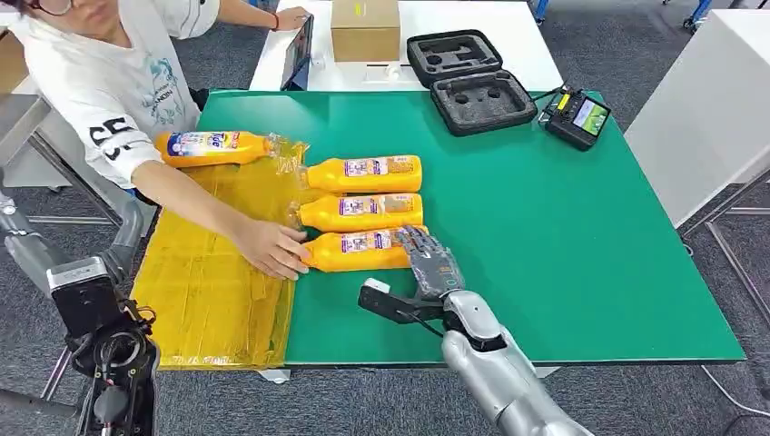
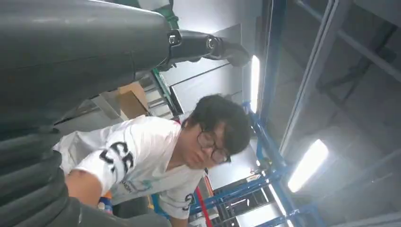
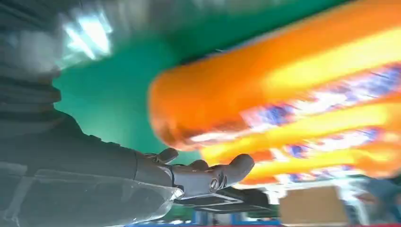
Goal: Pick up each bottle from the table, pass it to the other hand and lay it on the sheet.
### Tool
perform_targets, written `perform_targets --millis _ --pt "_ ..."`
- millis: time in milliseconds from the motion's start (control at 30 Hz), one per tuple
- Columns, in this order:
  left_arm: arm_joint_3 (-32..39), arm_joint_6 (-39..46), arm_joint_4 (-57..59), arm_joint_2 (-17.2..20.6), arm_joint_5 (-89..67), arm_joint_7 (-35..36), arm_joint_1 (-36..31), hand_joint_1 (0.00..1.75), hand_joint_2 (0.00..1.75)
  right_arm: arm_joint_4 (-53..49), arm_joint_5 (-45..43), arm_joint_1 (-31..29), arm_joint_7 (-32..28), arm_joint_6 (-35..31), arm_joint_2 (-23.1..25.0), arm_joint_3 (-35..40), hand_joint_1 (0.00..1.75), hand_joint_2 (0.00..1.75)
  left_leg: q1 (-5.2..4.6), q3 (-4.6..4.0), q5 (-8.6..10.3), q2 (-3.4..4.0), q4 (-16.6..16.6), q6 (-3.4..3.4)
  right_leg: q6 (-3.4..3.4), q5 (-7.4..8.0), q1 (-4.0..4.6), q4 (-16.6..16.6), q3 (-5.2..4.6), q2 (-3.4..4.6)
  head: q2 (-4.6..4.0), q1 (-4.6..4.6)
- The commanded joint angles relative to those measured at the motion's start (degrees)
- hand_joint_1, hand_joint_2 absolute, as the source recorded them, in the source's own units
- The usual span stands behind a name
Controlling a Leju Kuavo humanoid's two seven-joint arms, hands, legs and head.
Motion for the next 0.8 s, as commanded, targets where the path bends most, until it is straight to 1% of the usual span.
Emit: perform_targets --millis 33,167,200,233,267,400,467,600,767,800 --pt "1.8 -0.1 -2.0 -1.3 1.2 0.2 1.3 0.0 1.75 -6.2 -4.4 -2.2 -1.8 4.0 -0.2 5.6 0.0 1.75 0.03 0.1 -0.11 0.11 0.0 -0.06 -0.05 -0.06 0.02 0.0 0.05 0.16 0.0 0.0" --pt "1.8 -0.1 -1.4 -1.4 1.9 0.2 1.6 0.0 1.75 -0.7 -5.1 -4.8 -0.8 5.2 0.2 5.8 0.0 1.75 0.03 0.13 -0.09 0.06 0.0 -0.06 -0.06 -0.07 0.02 0.0 0.08 0.12 0.0 0.0" --pt "2.0 -0.1 -1.4 -1.4 2.0 0.2 1.6 0.0 1.75 2.2 -5.3 -6.0 -0.7 4.8 0.4 5.7 0.0 1.75 0.07 0.21 -0.15 0.13 0.1 -0.09 -0.08 -0.09 0.06 0.0 0.16 0.21 0.0 0.0" --pt "2.0 -0.1 -1.0 -1.4 2.3 0.2 1.6 0.0 1.75 5.1 -5.7 -7.0 -0.7 5.2 0.7 5.6 0.0 1.75 0.02 0.07 -0.05 0.06 0.0 -0.05 -0.05 -0.03 0.01 0.0 0.02 0.11 0.0 0.0" --pt "1.8 -0.1 -0.5 -1.2 3.0 0.2 1.6 0.0 1.75 6.6 -5.8 -7.7 -0.6 5.2 0.8 5.5 0.0 1.75 0.02 0.19 -0.11 0.12 0.0 -0.06 -0.06 -0.06 0.01 0.0 0.13 0.19 0.0 -0.02" --pt "1.8 -0.1 -0.5 -1.2 3.0 0.2 1.5 0.0 1.75 7.0 -5.9 -7.7 -0.6 5.3 0.7 5.4 0.0 1.75 0.03 0.14 -0.05 0.04 0.0 -0.05 -0.04 -0.03 0.02 0.0 0.12 0.09 0.0 0.0" --pt "1.3 -0.1 0.3 -1.0 3.6 0.2 1.4 0.0 1.75 11.2 -6.2 -9.5 0.2 6.4 0.9 5.1 0.0 1.75 0.02 0.14 -0.05 0.01 0.0 -0.04 -0.05 -0.05 0.01 0.0 0.13 0.05 0.0 0.0" --pt "1.3 -0.1 0.3 -1.0 3.6 0.2 1.4 0.0 1.75 11.2 -6.2 -9.5 0.2 6.4 0.9 5.1 0.0 1.75 0.05 0.25 -0.11 0.04 0.0 -0.07 -0.07 -0.08 0.04 0.0 0.23 0.11 0.0 0.0" --pt "1.3 -0.1 0.3 -1.0 3.6 0.2 1.4 0.0 1.75 11.2 -6.2 -9.5 0.2 6.4 0.9 5.1 0.0 1.75 0.01 0.12 -0.06 0.01 0.0 -0.04 -0.04 -0.05 0.0 0.0 0.11 0.04 0.0 0.0" --pt "1.2 -0.1 0.5 -0.9 3.5 0.2 1.2 0.0 1.75 12.8 -6.8 -10.0 0.1 6.9 1.0 4.6 0.0 1.75 0.04 0.23 -0.11 0.03 0.0 -0.06 -0.07 -0.08 0.03 0.0 0.2 0.09 0.0 0.0"
